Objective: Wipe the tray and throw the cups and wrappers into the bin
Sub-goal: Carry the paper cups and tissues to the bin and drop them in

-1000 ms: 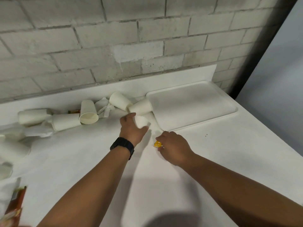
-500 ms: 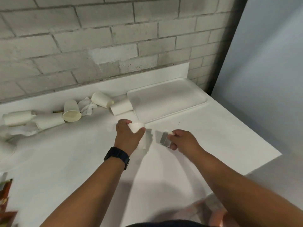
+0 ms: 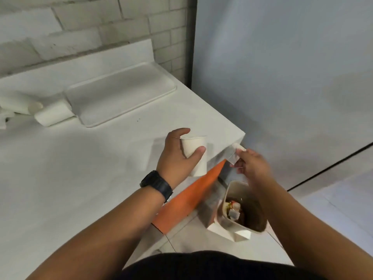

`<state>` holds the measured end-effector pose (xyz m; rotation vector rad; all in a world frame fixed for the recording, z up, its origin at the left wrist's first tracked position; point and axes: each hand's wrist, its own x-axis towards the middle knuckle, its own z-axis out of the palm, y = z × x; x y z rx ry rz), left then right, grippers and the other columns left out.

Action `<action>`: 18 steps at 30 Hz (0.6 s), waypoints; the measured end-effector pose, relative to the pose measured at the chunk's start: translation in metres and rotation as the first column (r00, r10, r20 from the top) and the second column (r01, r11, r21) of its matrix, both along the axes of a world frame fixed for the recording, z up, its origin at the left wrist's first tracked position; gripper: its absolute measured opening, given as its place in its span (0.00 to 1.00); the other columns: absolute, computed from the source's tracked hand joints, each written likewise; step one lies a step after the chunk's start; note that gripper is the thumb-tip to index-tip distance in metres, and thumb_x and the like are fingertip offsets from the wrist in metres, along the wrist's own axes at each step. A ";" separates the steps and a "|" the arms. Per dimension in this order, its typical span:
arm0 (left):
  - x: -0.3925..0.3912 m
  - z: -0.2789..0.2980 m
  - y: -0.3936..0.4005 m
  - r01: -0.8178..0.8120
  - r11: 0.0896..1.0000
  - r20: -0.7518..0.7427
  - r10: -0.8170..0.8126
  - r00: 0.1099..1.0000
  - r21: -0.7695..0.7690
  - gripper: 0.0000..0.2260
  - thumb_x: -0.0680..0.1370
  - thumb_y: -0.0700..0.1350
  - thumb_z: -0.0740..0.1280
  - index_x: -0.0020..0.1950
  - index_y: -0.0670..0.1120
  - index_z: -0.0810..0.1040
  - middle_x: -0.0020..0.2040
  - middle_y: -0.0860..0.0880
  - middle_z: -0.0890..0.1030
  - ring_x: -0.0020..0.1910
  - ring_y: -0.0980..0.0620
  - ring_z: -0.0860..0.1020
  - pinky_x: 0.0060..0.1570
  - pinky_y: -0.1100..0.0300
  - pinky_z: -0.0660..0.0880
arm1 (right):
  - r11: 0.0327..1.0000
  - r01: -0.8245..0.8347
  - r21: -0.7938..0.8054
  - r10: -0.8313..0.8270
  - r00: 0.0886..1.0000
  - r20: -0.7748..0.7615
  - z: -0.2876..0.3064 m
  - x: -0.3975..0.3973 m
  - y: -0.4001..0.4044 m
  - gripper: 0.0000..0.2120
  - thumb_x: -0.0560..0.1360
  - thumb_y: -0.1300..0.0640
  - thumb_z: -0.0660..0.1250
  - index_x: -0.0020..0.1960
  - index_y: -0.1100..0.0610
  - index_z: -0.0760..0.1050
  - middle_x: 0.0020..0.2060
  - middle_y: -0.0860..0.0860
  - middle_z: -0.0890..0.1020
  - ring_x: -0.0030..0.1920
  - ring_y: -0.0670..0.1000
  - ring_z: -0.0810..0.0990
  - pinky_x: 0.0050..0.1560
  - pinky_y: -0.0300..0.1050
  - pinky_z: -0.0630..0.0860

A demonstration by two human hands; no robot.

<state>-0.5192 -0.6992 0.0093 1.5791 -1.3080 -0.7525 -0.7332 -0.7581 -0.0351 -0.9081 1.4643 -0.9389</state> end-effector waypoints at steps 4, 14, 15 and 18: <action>-0.063 -0.020 0.004 0.157 0.986 0.018 -0.158 0.987 0.056 0.24 0.71 0.53 0.73 0.64 0.56 0.68 0.62 0.59 0.70 0.59 0.58 0.73 0.58 0.59 0.75 | 0.971 0.091 0.222 -0.046 0.979 -0.200 -0.040 -0.074 0.018 0.05 0.75 0.58 0.67 0.46 0.60 0.77 0.35 0.57 0.80 0.34 0.55 0.80 0.32 0.42 0.73; -0.153 -0.100 -0.015 0.145 0.907 0.082 -0.192 0.978 0.394 0.24 0.72 0.52 0.72 0.65 0.51 0.71 0.61 0.52 0.70 0.52 0.54 0.74 0.55 0.60 0.74 | 0.898 0.055 0.437 -0.010 0.994 -0.105 -0.099 -0.150 0.035 0.02 0.79 0.58 0.64 0.48 0.52 0.73 0.36 0.50 0.79 0.35 0.49 0.77 0.35 0.40 0.72; -0.159 -0.108 -0.020 0.139 0.901 0.078 -0.187 0.979 0.410 0.23 0.72 0.52 0.72 0.65 0.50 0.71 0.61 0.51 0.69 0.51 0.54 0.73 0.55 0.62 0.72 | 0.887 0.019 0.460 0.003 0.999 -0.047 -0.101 -0.155 0.035 0.03 0.79 0.58 0.63 0.47 0.52 0.73 0.34 0.49 0.79 0.33 0.48 0.77 0.34 0.39 0.71; -0.183 -0.130 -0.034 0.147 0.858 0.042 -0.193 0.980 0.493 0.22 0.72 0.50 0.72 0.64 0.47 0.72 0.60 0.49 0.70 0.50 0.54 0.72 0.53 0.64 0.69 | 0.862 -0.032 0.506 0.024 0.999 0.022 -0.107 -0.173 0.038 0.07 0.80 0.59 0.61 0.44 0.54 0.74 0.35 0.52 0.78 0.31 0.48 0.77 0.33 0.37 0.69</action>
